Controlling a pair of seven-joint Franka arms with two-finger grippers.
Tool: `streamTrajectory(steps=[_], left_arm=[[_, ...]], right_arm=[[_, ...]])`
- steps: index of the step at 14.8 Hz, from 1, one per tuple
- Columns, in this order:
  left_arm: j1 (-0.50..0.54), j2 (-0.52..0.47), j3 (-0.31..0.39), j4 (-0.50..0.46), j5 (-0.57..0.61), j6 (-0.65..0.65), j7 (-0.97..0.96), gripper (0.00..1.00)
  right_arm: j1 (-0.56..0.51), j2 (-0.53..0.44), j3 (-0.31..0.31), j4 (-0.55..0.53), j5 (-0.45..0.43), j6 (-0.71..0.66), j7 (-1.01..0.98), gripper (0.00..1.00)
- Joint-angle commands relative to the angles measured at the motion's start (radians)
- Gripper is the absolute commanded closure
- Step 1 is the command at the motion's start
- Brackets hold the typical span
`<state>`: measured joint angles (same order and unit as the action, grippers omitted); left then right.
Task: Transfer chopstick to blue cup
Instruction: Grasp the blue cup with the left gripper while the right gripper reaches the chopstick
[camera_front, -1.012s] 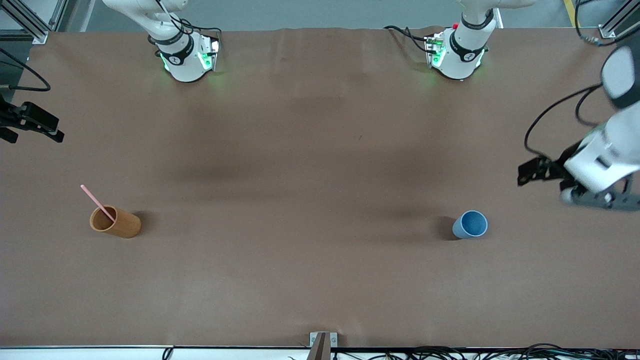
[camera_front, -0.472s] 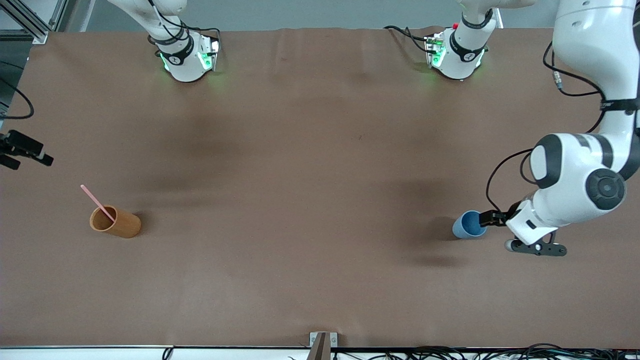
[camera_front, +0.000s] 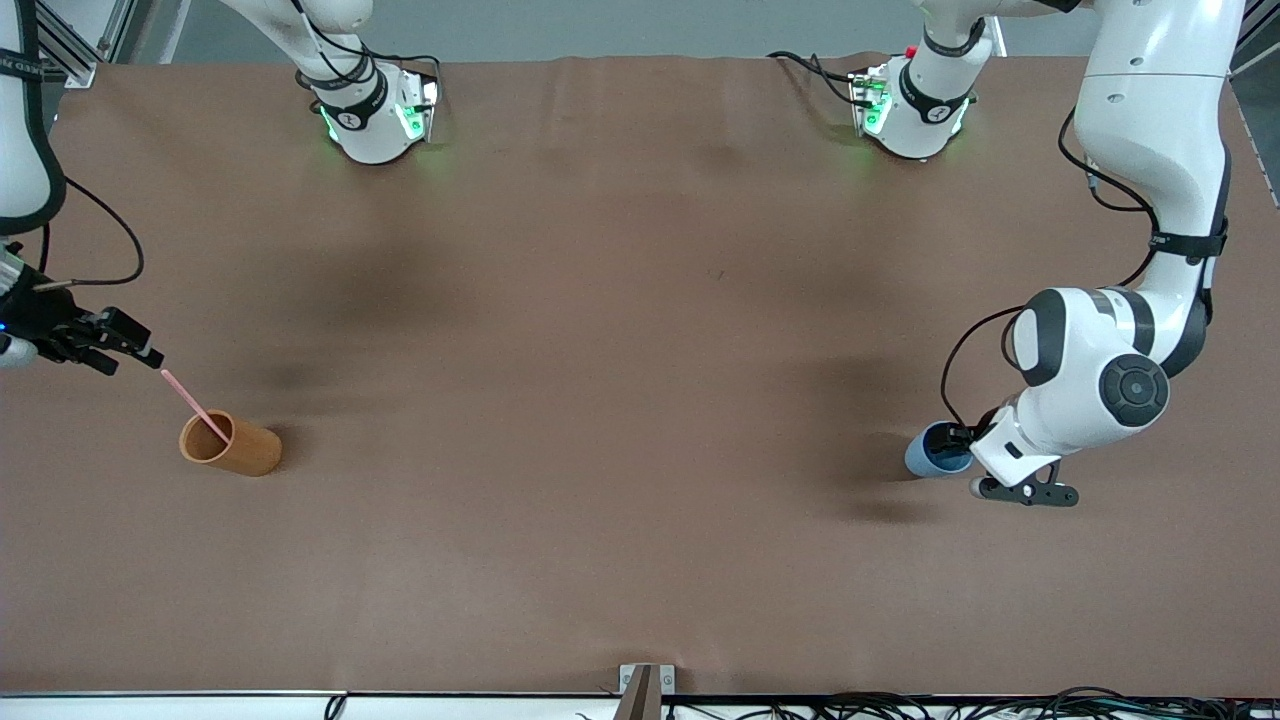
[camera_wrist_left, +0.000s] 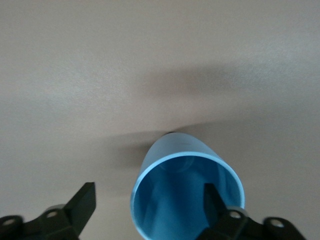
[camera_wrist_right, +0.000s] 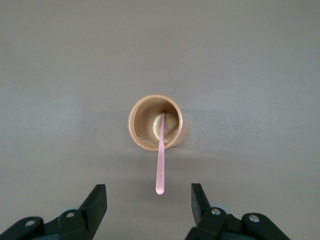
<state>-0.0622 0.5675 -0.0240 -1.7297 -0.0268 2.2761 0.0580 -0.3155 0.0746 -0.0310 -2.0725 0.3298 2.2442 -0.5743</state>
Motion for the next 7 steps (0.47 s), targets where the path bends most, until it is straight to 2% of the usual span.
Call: streamTrajectory(steps=[1,2,5,7], left_arm=[[-0.001,0.003,-0.001,-0.018,0.004,0.026,-0.003,0.9],[-0.002,0.003,-0.001,-0.017,0.01,0.026,0.003,1.0],[-0.004,-0.001,-0.001,-0.016,0.01,0.025,0.006,1.0],[-0.007,-0.02,-0.002,-0.008,0.011,0.017,-0.003,1.0]], right_arm=[[-0.008,0.026,0.005,-0.017,0.026,0.029,-0.022,0.32],[-0.01,0.037,0.005,-0.017,0.028,0.029,-0.022,0.35],[-0.014,0.065,0.005,-0.018,0.09,0.029,-0.024,0.37],[-0.014,0.076,0.005,-0.017,0.097,0.047,-0.024,0.4]])
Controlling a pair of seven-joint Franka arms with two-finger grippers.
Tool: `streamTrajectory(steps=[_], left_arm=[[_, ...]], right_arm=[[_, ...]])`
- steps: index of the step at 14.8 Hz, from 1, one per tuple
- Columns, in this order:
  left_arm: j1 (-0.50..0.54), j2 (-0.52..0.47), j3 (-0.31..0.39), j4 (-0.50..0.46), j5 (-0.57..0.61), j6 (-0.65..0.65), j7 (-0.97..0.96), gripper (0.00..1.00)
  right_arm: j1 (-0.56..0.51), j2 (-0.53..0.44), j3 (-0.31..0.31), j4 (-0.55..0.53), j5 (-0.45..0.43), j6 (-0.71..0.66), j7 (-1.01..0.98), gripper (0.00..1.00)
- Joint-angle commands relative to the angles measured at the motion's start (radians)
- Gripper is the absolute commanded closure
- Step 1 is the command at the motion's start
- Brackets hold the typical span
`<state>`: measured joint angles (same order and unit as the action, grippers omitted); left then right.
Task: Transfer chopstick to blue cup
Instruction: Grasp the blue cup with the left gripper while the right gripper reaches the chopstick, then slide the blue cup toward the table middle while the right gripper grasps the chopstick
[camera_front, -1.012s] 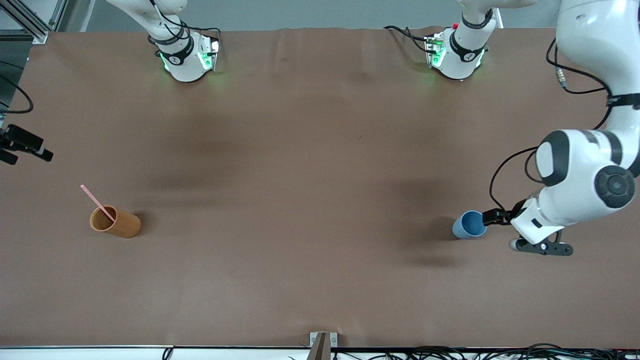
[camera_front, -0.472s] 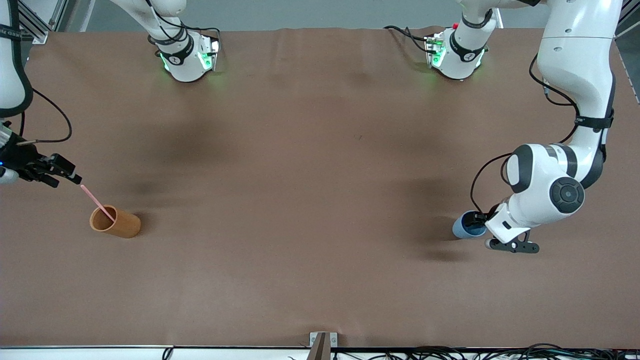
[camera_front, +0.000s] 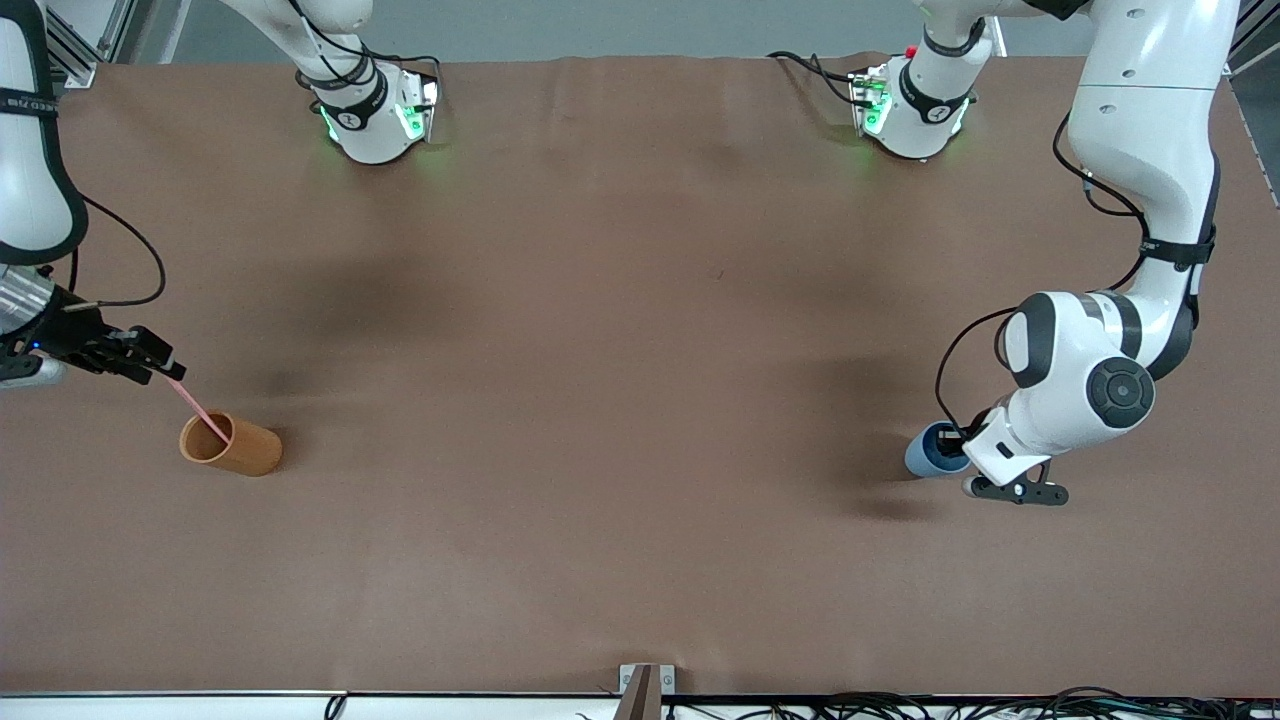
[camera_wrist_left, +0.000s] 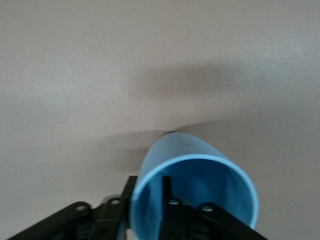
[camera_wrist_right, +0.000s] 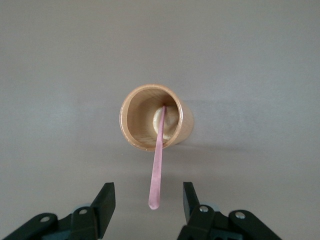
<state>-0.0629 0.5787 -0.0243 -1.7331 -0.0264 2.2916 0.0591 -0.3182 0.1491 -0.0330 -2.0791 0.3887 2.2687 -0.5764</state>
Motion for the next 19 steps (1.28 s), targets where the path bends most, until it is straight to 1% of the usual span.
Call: streamTrajectory(steps=[1,3,5,6,8,9,11,12,13,15,17,19], left_arm=[[-0.018,-0.048,-0.003,-0.003,0.01,0.0,-0.013,1.0],[-0.066,-0.077,-0.003,0.026,0.01,-0.023,-0.103,1.0],[-0.13,-0.079,-0.003,0.081,0.008,-0.093,-0.21,1.0],[-0.167,-0.079,-0.003,0.107,0.003,-0.122,-0.282,1.0],[-0.277,-0.063,-0.003,0.157,0.003,-0.149,-0.472,1.0],[-0.329,-0.039,-0.002,0.177,0.005,-0.152,-0.557,1.0],[-0.427,0.007,-0.003,0.225,0.0,-0.152,-0.709,1.0],[-0.464,0.032,-0.003,0.246,-0.001,-0.152,-0.781,1.0],[-0.494,0.05,-0.003,0.253,-0.001,-0.152,-0.829,1.0],[-0.552,0.093,-0.003,0.283,-0.001,-0.149,-0.893,1.0],[-0.584,0.116,-0.003,0.294,-0.003,-0.146,-0.921,1.0],[-0.6,0.127,-0.005,0.3,-0.004,-0.141,-0.933,1.0]], right_arm=[[-0.012,0.009,0.007,-0.01,0.038,0.028,-0.025,0.43],[-0.018,0.02,0.007,-0.01,0.05,0.031,-0.06,0.55],[-0.021,0.02,0.007,-0.01,0.059,0.031,-0.062,0.67],[-0.021,0.02,0.007,-0.01,0.059,0.031,-0.06,0.72],[-0.021,0.02,0.007,-0.01,0.064,0.028,-0.06,0.75],[-0.021,0.02,0.007,-0.01,0.064,0.025,-0.06,0.76],[-0.021,0.018,0.007,-0.01,0.065,0.019,-0.057,0.81],[-0.021,0.018,0.007,-0.01,0.065,0.017,-0.056,0.86],[-0.021,0.018,0.007,-0.009,0.065,0.005,-0.054,0.91],[-0.021,0.018,0.005,0.002,0.064,-0.029,-0.056,0.97],[-0.021,0.018,0.005,0.023,0.062,-0.041,-0.054,0.99],[-0.021,0.017,0.004,0.071,0.059,-0.078,-0.046,0.99]])
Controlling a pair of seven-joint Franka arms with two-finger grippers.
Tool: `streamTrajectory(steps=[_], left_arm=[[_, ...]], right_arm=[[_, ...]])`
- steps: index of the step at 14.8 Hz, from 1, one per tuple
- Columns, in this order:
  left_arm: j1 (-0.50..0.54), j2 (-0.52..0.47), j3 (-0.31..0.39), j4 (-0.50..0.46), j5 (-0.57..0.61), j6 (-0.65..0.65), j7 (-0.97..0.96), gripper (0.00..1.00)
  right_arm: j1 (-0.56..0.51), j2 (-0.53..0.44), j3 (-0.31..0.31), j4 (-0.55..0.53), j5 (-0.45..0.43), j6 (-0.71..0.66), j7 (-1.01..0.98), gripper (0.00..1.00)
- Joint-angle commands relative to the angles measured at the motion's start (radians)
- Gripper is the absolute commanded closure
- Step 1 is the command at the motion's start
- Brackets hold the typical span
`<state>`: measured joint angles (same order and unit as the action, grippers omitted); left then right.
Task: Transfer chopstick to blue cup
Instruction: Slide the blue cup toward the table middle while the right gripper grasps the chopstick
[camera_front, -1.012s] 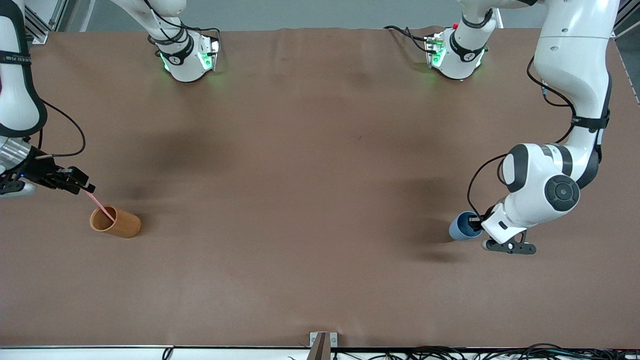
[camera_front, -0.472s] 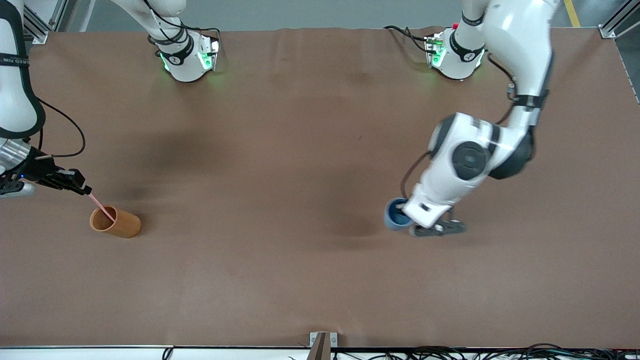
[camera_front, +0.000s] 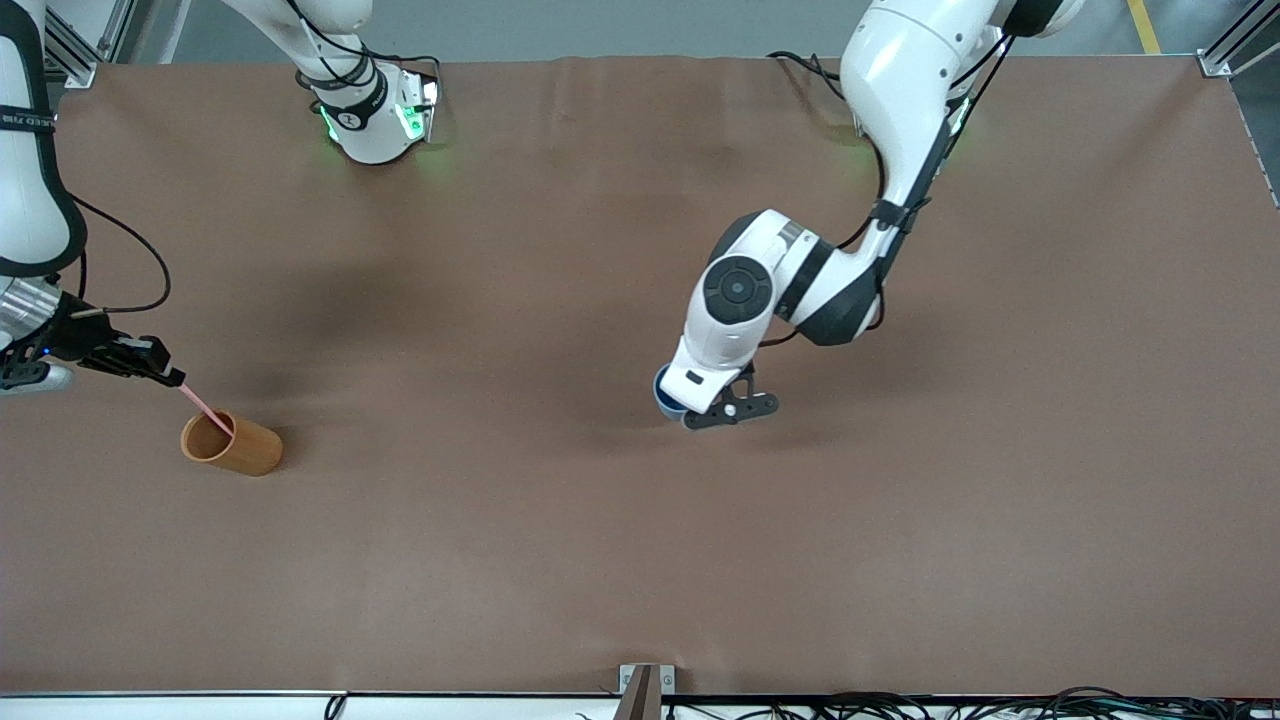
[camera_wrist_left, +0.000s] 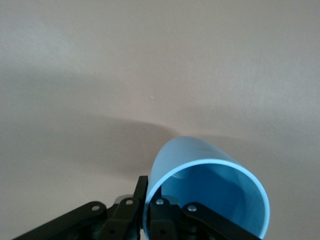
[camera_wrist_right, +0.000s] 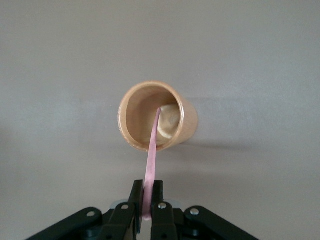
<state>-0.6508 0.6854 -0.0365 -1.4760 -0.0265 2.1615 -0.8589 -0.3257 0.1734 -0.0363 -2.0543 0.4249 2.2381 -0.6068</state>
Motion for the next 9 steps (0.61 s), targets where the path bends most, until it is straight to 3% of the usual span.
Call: streamTrajectory(steps=[1,4,9], left_arm=[[-0.021,0.02,0.004,0.043,-0.004,-0.008,-0.022,1.0],[-0.038,0.042,0.001,0.043,-0.004,0.04,-0.044,0.99],[-0.043,0.066,0.001,0.042,-0.032,0.073,-0.055,0.95]], right_arm=[[-0.015,-0.008,0.007,0.075,0.014,-0.076,-0.015,0.99],[-0.015,-0.009,0.006,0.143,-0.006,-0.165,-0.008,0.99],[0.019,-0.008,0.016,0.354,-0.211,-0.402,0.162,0.99]])
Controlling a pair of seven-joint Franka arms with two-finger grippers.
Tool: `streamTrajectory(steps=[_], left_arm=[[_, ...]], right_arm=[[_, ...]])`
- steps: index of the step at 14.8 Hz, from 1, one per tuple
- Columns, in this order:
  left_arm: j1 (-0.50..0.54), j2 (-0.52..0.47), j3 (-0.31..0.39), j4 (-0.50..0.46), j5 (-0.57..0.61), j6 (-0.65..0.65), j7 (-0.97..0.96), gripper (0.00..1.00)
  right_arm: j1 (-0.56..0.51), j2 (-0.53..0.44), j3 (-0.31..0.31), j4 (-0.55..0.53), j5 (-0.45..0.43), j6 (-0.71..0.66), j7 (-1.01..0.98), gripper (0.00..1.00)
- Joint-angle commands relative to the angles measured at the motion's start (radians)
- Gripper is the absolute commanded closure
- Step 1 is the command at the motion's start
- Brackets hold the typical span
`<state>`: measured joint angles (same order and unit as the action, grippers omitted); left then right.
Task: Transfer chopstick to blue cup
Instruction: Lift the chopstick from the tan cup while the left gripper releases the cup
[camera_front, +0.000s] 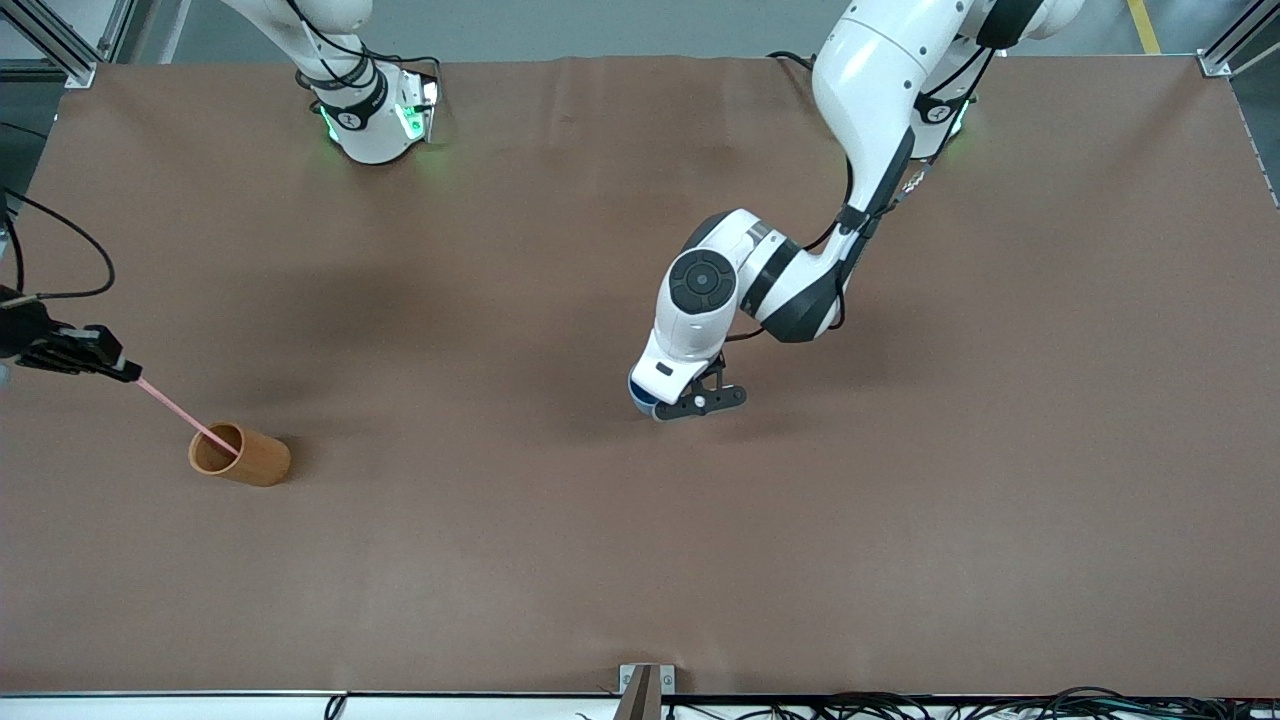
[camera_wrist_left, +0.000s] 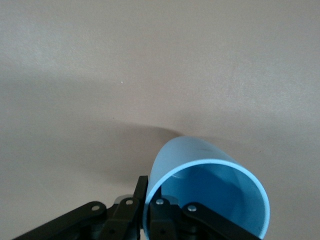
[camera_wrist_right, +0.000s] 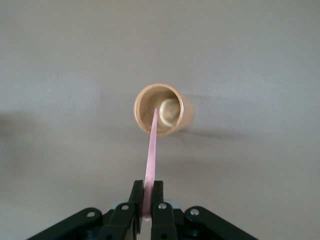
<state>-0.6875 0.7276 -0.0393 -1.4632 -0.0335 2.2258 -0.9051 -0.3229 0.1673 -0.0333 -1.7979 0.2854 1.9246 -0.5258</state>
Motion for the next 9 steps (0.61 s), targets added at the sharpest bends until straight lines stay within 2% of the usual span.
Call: streamTrajectory(steps=[1,2,3,4,7,9], left_arm=[[-0.004,0.024,0.004,0.029,-0.025,0.011,-0.009,0.92],[-0.003,0.023,0.004,0.029,-0.026,0.009,-0.005,0.69],[-0.001,0.015,0.004,0.029,-0.023,0.009,0.003,0.24],[0.002,0.009,0.004,0.029,-0.022,0.009,-0.008,0.0],[0.032,-0.078,0.013,0.02,-0.016,-0.024,0.006,0.0],[0.101,-0.178,0.013,0.02,-0.011,-0.121,0.053,0.0]], right_arm=[[0.053,0.0,0.013,0.138,-0.118,-0.117,0.122,0.99],[0.089,0.0,0.013,0.17,-0.165,-0.143,0.177,0.99],[0.125,-0.002,0.013,0.204,-0.205,-0.179,0.238,0.99],[0.169,0.0,0.013,0.244,-0.235,-0.231,0.312,0.99],[0.281,0.0,0.013,0.324,-0.282,-0.324,0.496,0.99],[0.364,0.0,0.013,0.36,-0.301,-0.384,0.622,0.99]])
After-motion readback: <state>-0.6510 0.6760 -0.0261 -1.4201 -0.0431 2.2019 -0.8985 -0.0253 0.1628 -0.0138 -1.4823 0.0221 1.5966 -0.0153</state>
